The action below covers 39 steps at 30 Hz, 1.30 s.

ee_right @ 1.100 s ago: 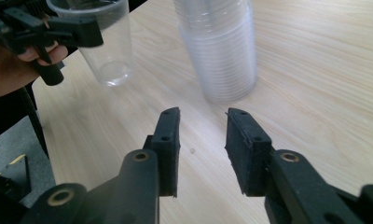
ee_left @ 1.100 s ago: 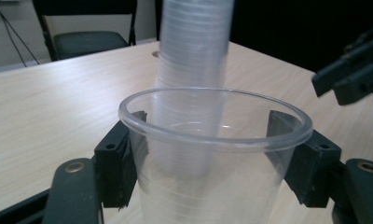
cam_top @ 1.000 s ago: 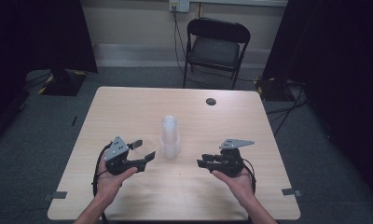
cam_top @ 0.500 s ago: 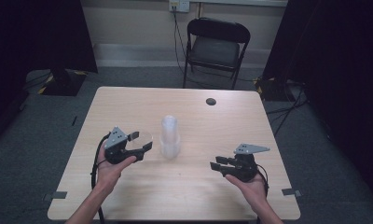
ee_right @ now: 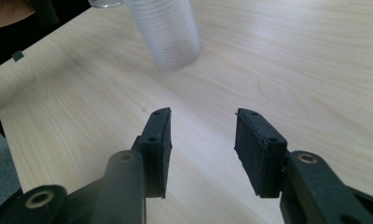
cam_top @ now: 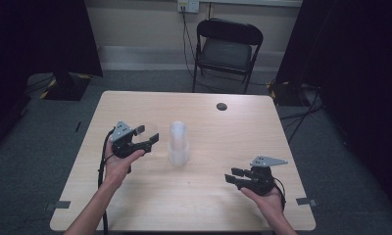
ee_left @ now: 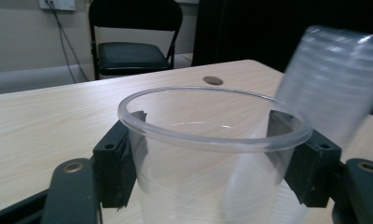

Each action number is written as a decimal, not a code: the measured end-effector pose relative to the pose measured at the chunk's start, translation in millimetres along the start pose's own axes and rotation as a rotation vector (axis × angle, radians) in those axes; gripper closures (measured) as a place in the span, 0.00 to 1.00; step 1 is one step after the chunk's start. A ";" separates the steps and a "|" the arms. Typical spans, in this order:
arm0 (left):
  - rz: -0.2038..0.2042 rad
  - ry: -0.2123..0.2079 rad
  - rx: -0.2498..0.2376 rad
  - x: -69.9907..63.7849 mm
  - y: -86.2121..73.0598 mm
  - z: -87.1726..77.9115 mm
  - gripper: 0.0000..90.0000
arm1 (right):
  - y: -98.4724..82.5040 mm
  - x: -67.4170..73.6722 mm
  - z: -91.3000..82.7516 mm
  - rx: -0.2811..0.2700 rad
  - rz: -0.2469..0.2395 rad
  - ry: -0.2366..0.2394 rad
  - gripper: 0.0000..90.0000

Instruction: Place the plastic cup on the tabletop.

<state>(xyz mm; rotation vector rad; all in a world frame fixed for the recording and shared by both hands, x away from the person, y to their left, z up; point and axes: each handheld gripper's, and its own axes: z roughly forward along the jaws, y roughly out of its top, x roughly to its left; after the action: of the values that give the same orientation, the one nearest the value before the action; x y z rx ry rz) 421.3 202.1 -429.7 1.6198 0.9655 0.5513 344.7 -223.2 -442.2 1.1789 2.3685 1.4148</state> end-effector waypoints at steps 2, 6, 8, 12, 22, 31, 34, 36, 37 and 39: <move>-0.004 0.012 0.002 3.3 -2.3 4.8 0.33 | -4.1 -3.0 -1.3 0.016 -0.007 -0.004 0.63; -0.033 0.035 0.017 9.5 -8.1 14.7 0.32 | -12.9 -10.4 -5.0 0.005 0.027 -0.025 0.63; -0.039 0.036 0.032 11.4 -11.0 19.7 0.32 | -14.3 -10.9 -6.5 0.007 0.034 -0.030 0.63; -0.036 0.048 0.039 14.8 -16.7 28.8 0.32 | -13.4 -9.7 -8.5 0.000 0.033 -0.040 0.63; -0.006 0.077 0.088 18.9 -23.8 37.0 0.31 | -14.2 -7.5 -6.4 0.002 0.030 -0.045 0.64; 0.031 0.065 0.158 19.2 -30.7 40.9 0.30 | -14.0 -5.4 -5.4 0.003 0.023 -0.037 0.64; 0.030 0.073 0.157 20.0 -30.5 39.3 0.29 | -14.4 -5.7 -5.8 0.001 0.024 -0.037 0.64; 0.030 0.072 0.164 20.2 -31.4 39.4 0.29 | -14.6 -6.1 -6.0 0.000 0.025 -0.035 0.64; 0.044 0.078 0.179 19.8 -34.1 39.7 0.27 | -14.9 -6.3 -6.0 -0.002 0.027 -0.036 0.64; 0.057 0.079 0.188 19.1 -36.1 39.8 0.27 | -15.0 -6.2 -6.1 -0.003 0.028 -0.035 0.64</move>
<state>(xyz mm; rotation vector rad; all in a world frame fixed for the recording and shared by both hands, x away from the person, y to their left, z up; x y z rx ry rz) 451.9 196.9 -477.5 1.8087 1.0579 0.5818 337.7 -235.4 -452.4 1.2305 2.3344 1.3945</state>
